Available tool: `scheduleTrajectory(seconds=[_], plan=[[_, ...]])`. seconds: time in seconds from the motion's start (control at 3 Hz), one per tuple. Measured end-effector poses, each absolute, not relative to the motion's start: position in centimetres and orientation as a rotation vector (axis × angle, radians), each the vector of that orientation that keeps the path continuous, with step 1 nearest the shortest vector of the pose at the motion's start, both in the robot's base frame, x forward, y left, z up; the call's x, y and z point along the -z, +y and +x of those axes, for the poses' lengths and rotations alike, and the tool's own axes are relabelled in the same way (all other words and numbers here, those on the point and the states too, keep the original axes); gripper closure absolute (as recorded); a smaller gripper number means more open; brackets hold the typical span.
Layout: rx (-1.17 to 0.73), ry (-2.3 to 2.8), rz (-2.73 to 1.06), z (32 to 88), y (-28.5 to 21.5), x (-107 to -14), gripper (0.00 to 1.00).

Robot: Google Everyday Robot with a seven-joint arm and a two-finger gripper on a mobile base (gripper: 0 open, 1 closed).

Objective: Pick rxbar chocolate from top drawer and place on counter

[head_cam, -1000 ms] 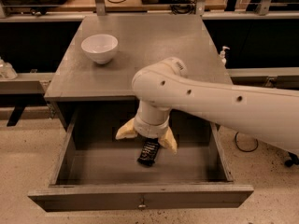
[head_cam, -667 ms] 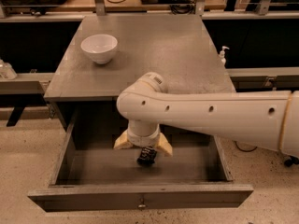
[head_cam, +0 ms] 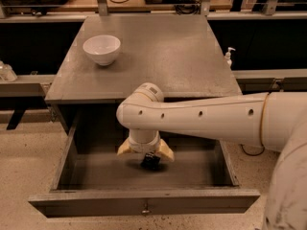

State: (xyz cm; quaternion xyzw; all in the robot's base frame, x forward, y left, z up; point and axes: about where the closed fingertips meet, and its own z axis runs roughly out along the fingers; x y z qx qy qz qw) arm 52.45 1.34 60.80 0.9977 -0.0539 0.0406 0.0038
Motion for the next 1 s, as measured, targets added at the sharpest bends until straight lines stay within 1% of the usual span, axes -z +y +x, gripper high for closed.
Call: scheduleTrajectory(seconds=[0.33, 1.0], plan=[[-0.122, -0.165, 3.106, 53.4, 1.4, -59.5, 0.16], [-0.092, -0.259, 3.121, 55.7, 0.2, -59.1, 0.62]])
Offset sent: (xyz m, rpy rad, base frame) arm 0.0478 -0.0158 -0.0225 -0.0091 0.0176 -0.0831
